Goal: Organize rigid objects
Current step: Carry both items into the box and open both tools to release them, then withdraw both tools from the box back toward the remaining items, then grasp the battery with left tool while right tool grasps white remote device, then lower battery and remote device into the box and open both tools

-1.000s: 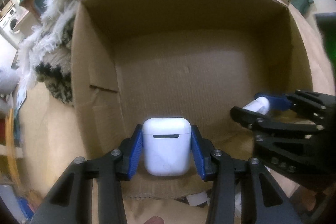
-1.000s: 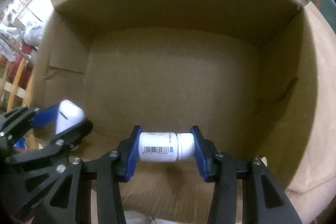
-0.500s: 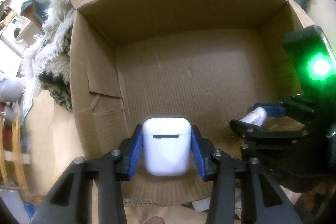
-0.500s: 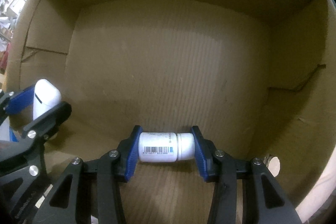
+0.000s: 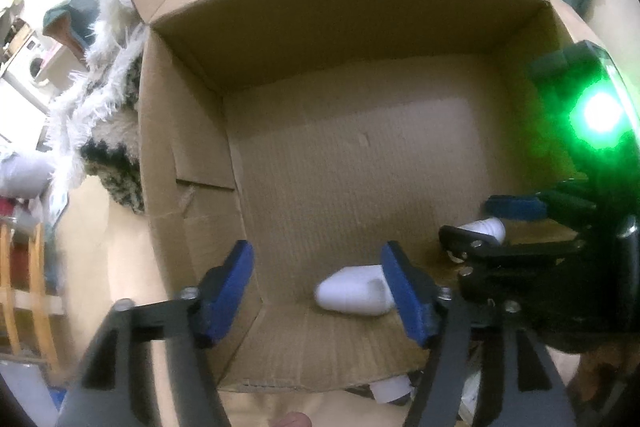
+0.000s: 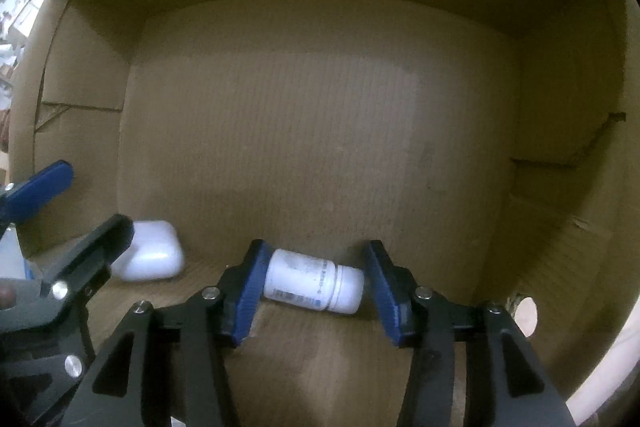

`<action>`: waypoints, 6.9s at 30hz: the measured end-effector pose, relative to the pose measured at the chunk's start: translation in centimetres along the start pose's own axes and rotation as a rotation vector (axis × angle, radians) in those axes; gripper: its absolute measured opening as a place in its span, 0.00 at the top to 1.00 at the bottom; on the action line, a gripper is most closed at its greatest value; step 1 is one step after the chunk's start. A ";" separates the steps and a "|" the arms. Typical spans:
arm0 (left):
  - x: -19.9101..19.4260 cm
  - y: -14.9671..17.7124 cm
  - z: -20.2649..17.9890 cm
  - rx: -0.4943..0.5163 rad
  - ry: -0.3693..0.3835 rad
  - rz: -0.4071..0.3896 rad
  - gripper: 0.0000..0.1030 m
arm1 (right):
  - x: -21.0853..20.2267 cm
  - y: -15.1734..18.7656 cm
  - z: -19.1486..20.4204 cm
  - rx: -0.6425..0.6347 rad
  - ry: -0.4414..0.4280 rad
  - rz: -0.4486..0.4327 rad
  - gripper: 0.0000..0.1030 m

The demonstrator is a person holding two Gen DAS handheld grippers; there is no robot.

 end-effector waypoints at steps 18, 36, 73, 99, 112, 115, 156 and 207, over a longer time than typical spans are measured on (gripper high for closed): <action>-3.5 0.3 1.7 -0.067 0.064 -0.046 0.22 | -2.7 3.4 -0.1 0.040 -0.050 -0.098 0.26; -6.6 6.8 4.3 -0.199 0.241 -0.015 0.39 | -9.8 9.5 -0.6 0.107 -0.117 -0.232 0.25; 3.1 7.2 2.7 -0.186 0.222 0.192 0.91 | 1.9 13.3 -2.7 0.615 -0.479 0.116 0.22; -2.0 10.3 7.3 -0.235 0.258 0.080 0.91 | -4.0 17.5 0.9 0.432 -0.319 -0.218 0.55; -8.5 8.0 7.3 -0.233 0.260 -0.034 0.91 | -13.2 12.4 0.4 0.205 -0.194 -0.409 0.55; -9.5 6.4 6.9 -0.220 0.241 -0.058 0.91 | -13.8 10.7 0.2 0.185 -0.191 -0.418 0.55; 1.7 -1.3 0.1 -0.058 0.065 -0.013 0.91 | -1.9 0.4 -2.1 0.162 -0.067 -0.195 0.55; -4.0 0.0 0.7 -0.064 0.065 -0.086 0.13 | -8.5 2.6 -3.6 0.220 -0.225 -0.410 0.00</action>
Point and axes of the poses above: each gripper's, at about its wrist camera, not at the fingertips, and x roughly the way its jaws point, z to its left, y to its underside, the point moved 4 cm from there along x, roughly the way its jaws point, and after that the axes turned 8 degrees about z, right-handed, at the moved point
